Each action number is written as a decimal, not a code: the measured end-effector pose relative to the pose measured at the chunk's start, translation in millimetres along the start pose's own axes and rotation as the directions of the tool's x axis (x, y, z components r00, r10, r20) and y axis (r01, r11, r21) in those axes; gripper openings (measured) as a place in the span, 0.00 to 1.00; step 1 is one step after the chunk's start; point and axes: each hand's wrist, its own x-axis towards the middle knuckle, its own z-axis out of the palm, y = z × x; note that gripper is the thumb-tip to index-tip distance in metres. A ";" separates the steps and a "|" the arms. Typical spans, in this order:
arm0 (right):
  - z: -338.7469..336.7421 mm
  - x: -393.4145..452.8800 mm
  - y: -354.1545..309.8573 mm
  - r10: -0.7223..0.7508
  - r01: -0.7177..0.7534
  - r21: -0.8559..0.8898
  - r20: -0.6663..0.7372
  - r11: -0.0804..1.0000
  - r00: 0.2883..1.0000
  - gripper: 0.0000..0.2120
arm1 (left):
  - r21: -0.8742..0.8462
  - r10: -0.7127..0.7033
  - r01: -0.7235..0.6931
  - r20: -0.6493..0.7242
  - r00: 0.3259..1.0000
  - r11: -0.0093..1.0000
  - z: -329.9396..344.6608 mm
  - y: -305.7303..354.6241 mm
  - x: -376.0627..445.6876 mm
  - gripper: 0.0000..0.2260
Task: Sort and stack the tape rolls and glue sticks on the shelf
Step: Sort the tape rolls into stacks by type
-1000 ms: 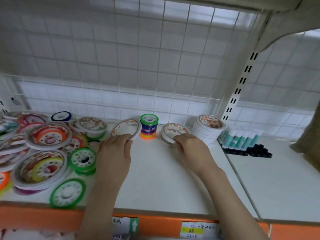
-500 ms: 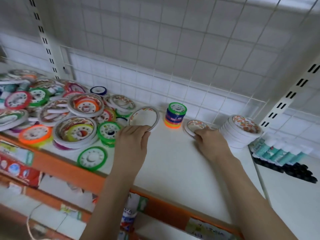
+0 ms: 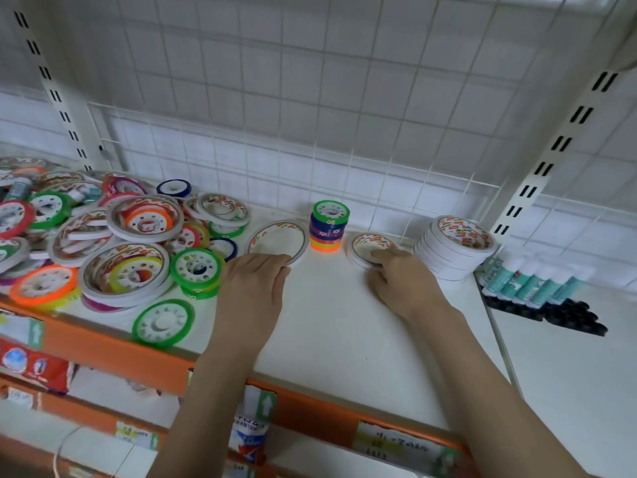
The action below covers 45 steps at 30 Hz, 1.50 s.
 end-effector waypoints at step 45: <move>13.3 -95.8 17.7 0.272 -0.255 0.194 -0.068 0.947 0.960 0.19 | 0.039 0.191 -0.269 0.607 0.772 0.962 58.8 81.9 61.4 0.24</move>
